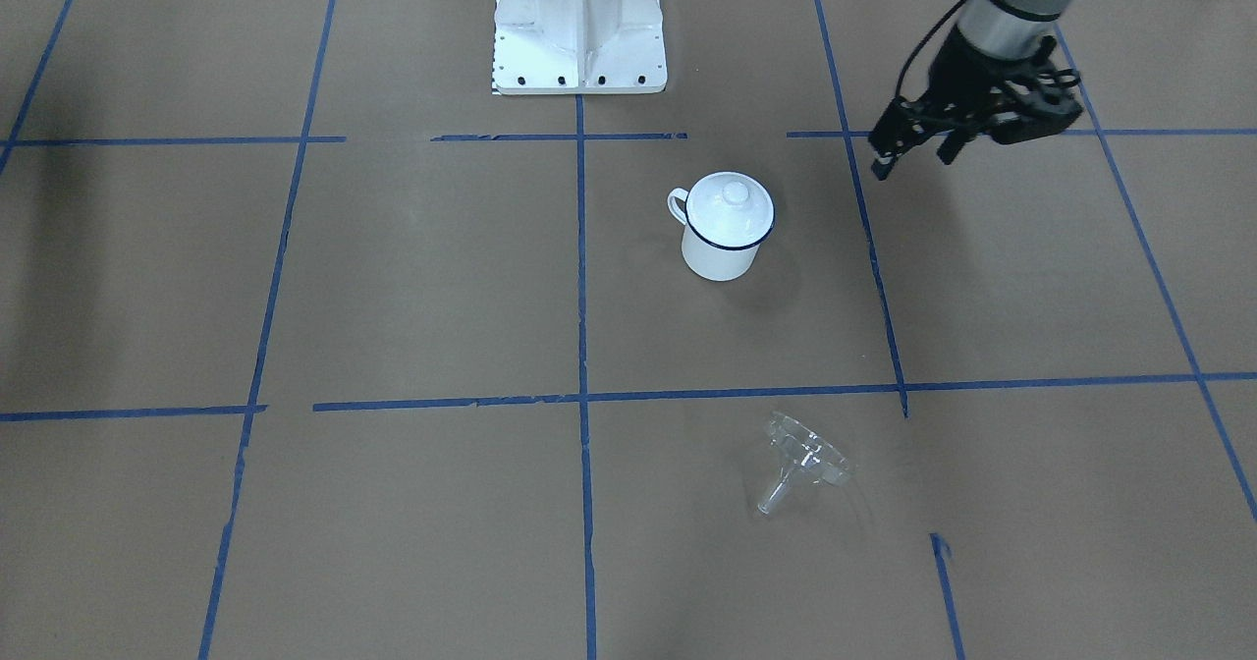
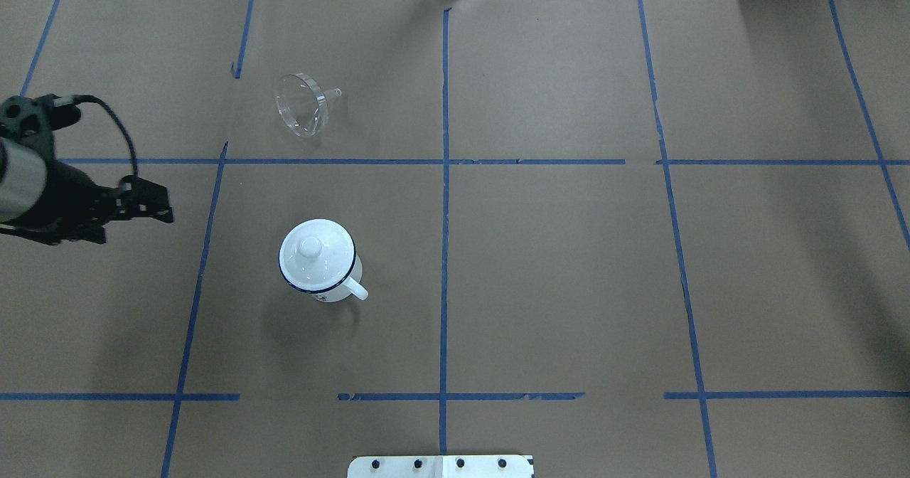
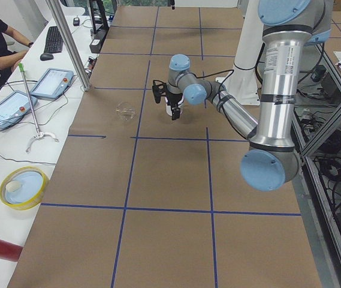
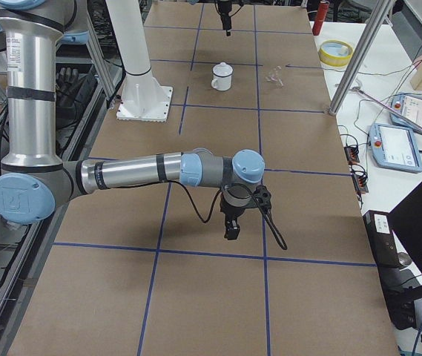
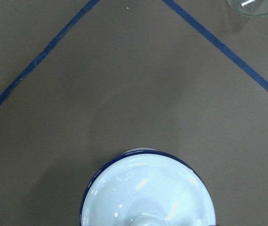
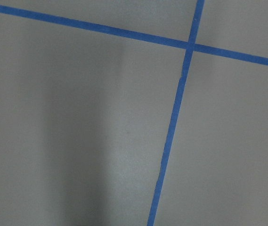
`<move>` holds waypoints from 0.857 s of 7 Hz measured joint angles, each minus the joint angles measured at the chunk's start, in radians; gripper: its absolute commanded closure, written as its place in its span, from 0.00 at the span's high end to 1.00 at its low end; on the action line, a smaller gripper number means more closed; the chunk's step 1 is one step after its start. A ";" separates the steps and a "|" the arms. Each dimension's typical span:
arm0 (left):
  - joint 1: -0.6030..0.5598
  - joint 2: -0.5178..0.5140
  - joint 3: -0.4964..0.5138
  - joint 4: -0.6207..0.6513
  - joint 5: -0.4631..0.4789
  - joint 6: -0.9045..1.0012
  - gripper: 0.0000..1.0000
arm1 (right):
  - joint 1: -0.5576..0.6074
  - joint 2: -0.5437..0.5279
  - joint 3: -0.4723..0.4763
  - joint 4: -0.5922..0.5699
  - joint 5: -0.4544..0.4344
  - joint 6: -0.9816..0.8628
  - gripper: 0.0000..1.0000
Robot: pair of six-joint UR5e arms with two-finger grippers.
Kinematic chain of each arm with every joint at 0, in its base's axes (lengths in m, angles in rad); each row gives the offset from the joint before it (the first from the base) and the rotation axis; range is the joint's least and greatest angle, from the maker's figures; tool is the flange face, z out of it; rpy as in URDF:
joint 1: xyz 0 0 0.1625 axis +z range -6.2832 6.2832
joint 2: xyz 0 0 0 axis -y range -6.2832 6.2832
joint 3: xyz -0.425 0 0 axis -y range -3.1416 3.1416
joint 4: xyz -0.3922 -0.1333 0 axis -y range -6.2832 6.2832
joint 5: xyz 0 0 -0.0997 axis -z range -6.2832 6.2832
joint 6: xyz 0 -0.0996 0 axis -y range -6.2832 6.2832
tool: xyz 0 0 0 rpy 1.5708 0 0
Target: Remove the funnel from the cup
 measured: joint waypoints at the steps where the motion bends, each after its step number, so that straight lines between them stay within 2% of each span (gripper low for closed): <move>1: -0.097 0.094 0.014 -0.053 -0.043 0.178 1.00 | 0.000 0.000 0.000 0.000 0.000 0.000 1.00; 3: -0.315 0.186 0.116 -0.064 -0.077 0.621 1.00 | 0.000 0.000 0.000 0.000 0.000 0.001 1.00; 4: -0.456 0.182 0.204 -0.023 -0.081 0.866 1.00 | 0.000 0.000 0.000 0.000 0.000 0.001 1.00; 5: -0.593 0.127 0.299 0.076 -0.082 1.087 1.00 | 0.000 0.000 0.000 0.000 0.000 0.000 1.00; 6: -0.697 0.040 0.375 0.200 -0.093 1.230 1.00 | 0.000 0.000 0.000 0.000 0.000 0.000 1.00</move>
